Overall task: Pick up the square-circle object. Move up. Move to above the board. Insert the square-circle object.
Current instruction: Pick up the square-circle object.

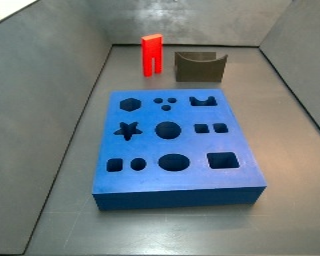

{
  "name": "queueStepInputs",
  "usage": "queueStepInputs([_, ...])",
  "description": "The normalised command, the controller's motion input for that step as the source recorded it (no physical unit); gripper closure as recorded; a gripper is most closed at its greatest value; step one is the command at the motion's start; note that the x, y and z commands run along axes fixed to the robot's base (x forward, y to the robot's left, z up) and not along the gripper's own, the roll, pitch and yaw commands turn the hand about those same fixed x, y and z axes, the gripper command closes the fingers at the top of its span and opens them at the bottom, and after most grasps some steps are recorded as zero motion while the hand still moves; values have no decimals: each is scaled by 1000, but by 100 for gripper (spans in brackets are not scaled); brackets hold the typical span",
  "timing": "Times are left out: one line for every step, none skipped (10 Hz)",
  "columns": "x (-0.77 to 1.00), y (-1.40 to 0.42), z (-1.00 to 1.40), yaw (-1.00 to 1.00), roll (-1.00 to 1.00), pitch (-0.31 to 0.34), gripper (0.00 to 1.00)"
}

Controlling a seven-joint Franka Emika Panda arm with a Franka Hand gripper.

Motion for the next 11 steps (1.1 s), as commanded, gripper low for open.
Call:
queueStepInputs([-183, 0, -23, 0, 0, -16, 0])
queueStepInputs([-29, 0, -31, 0, 6, 11, 0])
queueStepInputs([-126, 0, 49, 143, 0, -13, 0])
queueStepInputs([-51, -457, -26, 200, 41, -84, 0])
queueStepInputs([0, 0, -566, 1000, 0, 0, 0])
queueStepInputs([0, 0, -574, 1000, 0, 0, 0])
queueStepInputs([0, 0, -669, 1000, 0, 0, 0])
queueStepInputs([0, 0, -740, 1000, 0, 34, 0])
queueStepInputs([14, -37, -823, 1000, 0, 84, 0])
queueStepInputs([60, -203, -894, 940, 39, 97, 0])
queueStepInputs([174, -357, -1000, 766, 16, 67, 0])
